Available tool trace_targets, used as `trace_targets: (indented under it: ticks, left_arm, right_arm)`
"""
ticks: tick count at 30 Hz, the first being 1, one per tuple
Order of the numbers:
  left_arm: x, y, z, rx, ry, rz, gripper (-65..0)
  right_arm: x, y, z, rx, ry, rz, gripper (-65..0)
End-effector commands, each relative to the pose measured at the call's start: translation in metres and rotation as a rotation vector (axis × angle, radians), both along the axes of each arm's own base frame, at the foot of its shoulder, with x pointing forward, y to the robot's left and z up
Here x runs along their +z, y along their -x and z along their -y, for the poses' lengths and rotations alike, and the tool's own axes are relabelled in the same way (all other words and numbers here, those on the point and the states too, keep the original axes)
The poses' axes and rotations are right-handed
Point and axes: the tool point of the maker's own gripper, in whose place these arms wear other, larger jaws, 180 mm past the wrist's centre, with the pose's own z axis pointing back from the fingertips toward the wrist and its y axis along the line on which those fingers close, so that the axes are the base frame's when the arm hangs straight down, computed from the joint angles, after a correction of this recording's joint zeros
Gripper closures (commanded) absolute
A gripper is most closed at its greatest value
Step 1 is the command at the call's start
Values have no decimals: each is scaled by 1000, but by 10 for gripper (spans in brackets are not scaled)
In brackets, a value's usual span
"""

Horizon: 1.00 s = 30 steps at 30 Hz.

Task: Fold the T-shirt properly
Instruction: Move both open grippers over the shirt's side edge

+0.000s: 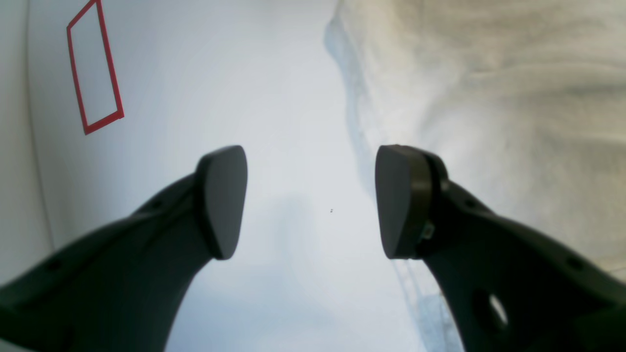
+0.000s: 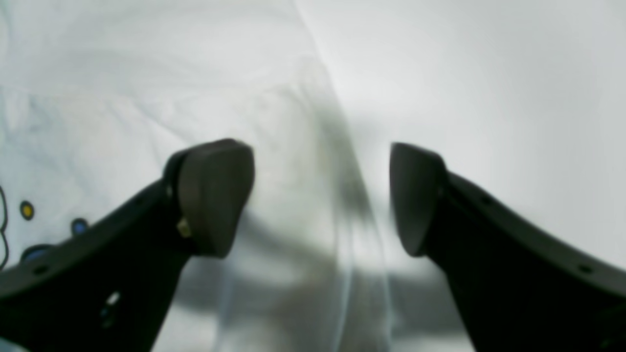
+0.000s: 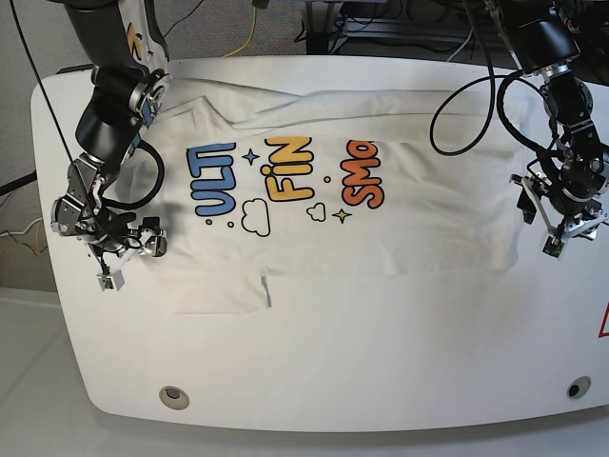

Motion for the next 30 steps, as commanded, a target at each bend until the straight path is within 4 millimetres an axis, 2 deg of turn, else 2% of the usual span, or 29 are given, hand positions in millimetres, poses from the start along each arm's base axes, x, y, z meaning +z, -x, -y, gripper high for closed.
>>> trace_targets:
  ticks: [1, 7, 12, 14, 18, 21, 23, 30]
  left_arm:
    - [18, -9, -8, -3, -26, 50, -393]
    - [19, -19, -20, 11, 0, 80, -393]
    - [16, -17, -51, 90, 26, 80, -393]
    - [11, -18, -58, 109, 40, 66, -393]
    - [3, -21, -67, 131, 67, 44, -393]
    - [-4, -21, -68, 136, 86, 34, -393]
    - [-7, -22, -67, 131, 101, 41, -393]
    - [-20, -29, -46, 109, 170, 68, -393]
  right_arm:
    - [-8, 7, -10, 26, -6, -51, -450]
    - [-10, 7, -17, 33, -16, -54, -448]
    - [-11, 8, -18, 35, -16, -57, -432]
    - [-11, 8, -19, 39, -13, -59, -384]
    - [-12, 8, -22, 56, -3, -63, -215]
    - [-12, 8, -22, 57, -1, -64, -94]
    - [-13, 8, -22, 59, -1, -66, -48]
    - [-13, 8, -21, 59, 1, -69, -59]
